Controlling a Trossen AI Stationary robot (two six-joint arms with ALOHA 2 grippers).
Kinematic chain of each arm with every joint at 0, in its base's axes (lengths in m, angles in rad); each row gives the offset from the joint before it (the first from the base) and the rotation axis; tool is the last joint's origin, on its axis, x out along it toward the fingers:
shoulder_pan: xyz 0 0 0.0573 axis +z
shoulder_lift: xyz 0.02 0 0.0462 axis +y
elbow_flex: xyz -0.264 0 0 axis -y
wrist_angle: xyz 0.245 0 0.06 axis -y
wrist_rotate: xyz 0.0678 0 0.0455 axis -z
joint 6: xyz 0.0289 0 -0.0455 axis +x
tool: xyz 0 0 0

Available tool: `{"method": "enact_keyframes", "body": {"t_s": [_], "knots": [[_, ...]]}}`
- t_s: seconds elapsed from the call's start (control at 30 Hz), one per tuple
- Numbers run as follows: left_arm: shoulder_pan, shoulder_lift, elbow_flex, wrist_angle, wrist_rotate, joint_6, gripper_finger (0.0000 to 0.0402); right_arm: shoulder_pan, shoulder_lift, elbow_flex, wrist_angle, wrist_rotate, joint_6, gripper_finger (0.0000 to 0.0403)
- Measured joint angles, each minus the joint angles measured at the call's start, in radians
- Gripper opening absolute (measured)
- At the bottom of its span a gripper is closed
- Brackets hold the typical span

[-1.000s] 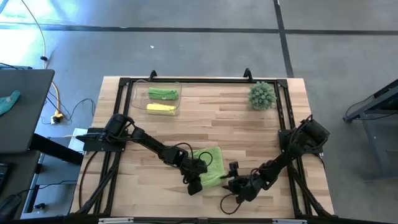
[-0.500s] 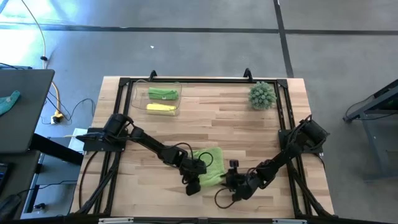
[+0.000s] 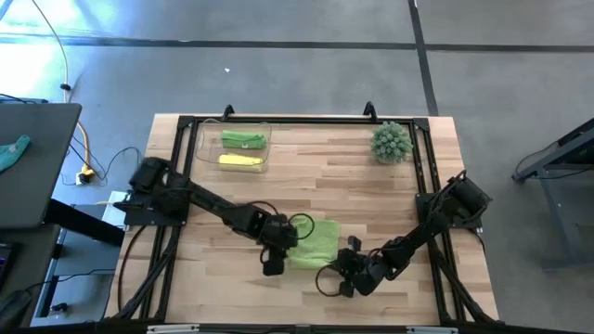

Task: Roll microfiber towels into tight, uniform cylinder then place into a basket
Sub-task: Roll the light green microfiber cloth

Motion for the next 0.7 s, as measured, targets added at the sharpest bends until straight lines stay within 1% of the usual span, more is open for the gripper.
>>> {"method": "enact_keyframes", "body": {"t_s": [0.13,0.17,0.27,0.37,0.4,0.47,0.57,0.63,0.7], "knots": [[-0.044,-0.045,0.002,0.001,-0.125,0.054,0.0108,0.0,0.0,0.0,0.0,0.001,0.165,0.0011],[-0.058,-0.047,0.002,0.022,-0.152,0.066,0.0108,0.0,0.0,0.0,0.0,0.001,0.205,0.0011],[-0.101,-0.043,0.001,0.062,-0.195,0.095,0.0108,0.0,0.0,-0.001,0.006,0.004,0.302,0.0011],[-0.143,-0.011,0.004,0.128,-0.234,0.138,0.0109,-0.001,0.0,-0.001,0.01,0.005,0.377,0.0012],[-0.157,-0.002,0.0,0.125,-0.263,0.16,0.0109,-0.001,0.0,-0.002,0.012,0.005,0.397,0.0012],[-0.176,0.032,0.002,0.179,-0.328,0.203,0.011,-0.001,0.0,-0.002,0.014,0.005,0.424,0.0012],[-0.192,0.075,0.002,0.221,-0.426,0.258,0.0113,-0.004,0.001,-0.003,0.027,0.003,0.431,0.0012],[-0.189,0.099,0.002,0.227,-0.472,0.268,0.0118,-0.005,0.002,-0.005,0.039,-0.004,0.432,0.0012],[-0.18,0.113,0.002,0.247,-0.497,0.267,0.0127,-0.005,0.002,-0.005,0.042,-0.007,0.431,0.0012]]}}
